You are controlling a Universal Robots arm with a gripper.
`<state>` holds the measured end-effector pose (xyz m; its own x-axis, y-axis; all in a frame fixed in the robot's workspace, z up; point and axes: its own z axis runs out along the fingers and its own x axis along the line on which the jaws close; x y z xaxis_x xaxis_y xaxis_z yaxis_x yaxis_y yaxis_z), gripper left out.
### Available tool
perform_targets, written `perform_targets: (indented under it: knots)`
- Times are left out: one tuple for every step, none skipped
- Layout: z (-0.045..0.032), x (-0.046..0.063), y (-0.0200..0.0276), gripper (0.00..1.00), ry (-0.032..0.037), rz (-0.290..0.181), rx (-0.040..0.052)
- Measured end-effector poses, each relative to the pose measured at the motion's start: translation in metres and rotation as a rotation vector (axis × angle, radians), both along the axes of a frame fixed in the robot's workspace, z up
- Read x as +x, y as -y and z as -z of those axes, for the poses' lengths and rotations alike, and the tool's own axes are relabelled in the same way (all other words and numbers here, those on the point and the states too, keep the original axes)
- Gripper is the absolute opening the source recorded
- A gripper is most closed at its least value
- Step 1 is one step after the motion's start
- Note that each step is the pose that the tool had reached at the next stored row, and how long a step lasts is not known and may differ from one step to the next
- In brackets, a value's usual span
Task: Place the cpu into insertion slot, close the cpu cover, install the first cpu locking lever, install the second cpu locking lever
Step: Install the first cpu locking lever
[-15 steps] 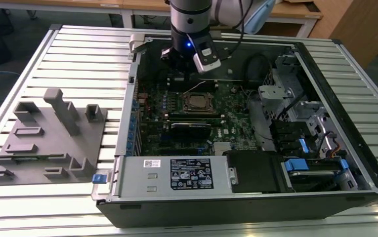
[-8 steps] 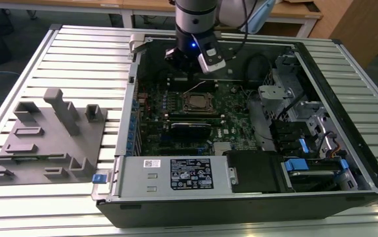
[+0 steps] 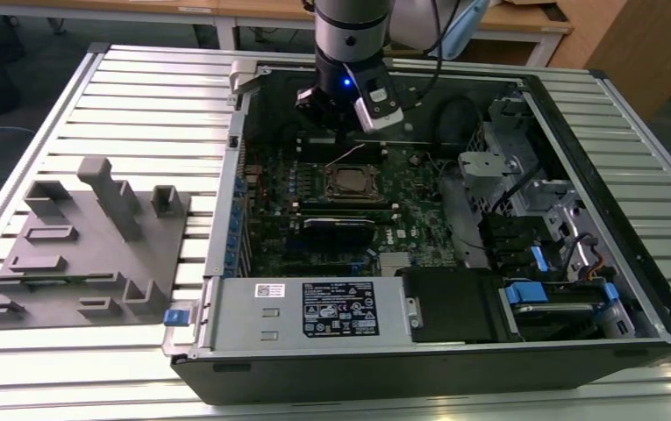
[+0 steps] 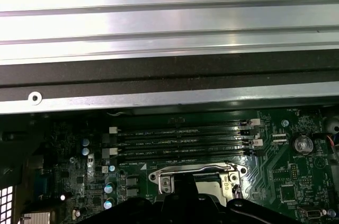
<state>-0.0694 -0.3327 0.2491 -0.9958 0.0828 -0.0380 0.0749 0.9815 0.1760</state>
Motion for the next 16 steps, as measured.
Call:
perform_targets:
  knots:
    - [0.0001, 0.0001, 0.0, 0.1, 0.0, 0.0, 0.0001]
    - [0.0002, 0.0003, 0.0, 0.1, 0.0, 0.0, 0.0001]
    - [0.0003, 0.0006, 0.0, 0.1, 0.0, 0.0, 0.0001]
    - [0.0004, 0.0008, 0.0, 0.1, 0.0, 0.0, 0.0001]
    - [0.0005, 0.001, 0.0, 0.1, 0.0, 0.0, 0.0001]
    - [0.0006, 0.0012, 0.0, 0.1, 0.0, 0.0, 0.0001]
    - [0.0007, 0.0023, 0.0, 0.1, 0.0, 0.0, 0.0001]
    - [0.0008, 0.0031, 0.0, 0.1, 0.0, 0.0, 0.0001]
    - [0.0008, 0.0031, 0.0, 0.1, 0.0, 0.0, 0.0001]
    - [0.0008, 0.0031, 0.0, 0.1, 0.0, 0.0, 0.0]
    - [0.0008, 0.0031, 0.0, 0.1, 0.0, 0.0, 0.0001]
    - [0.0008, 0.0032, 0.0, 0.1, 0.0, 0.0, 0.0001]
    - [0.0008, 0.0032, 0.0, 0.1, 0.0, 0.0, 0.0001]
    - [0.0009, 0.0032, 0.0, 0.1, 0.0, 0.0, 0.0]
    - [0.0009, 0.0032, 0.0, 0.1, -0.0001, 0.0, -0.0001]
    - [0.0011, 0.0035, 0.0, 0.1, 0.0, 0.0, 0.0]
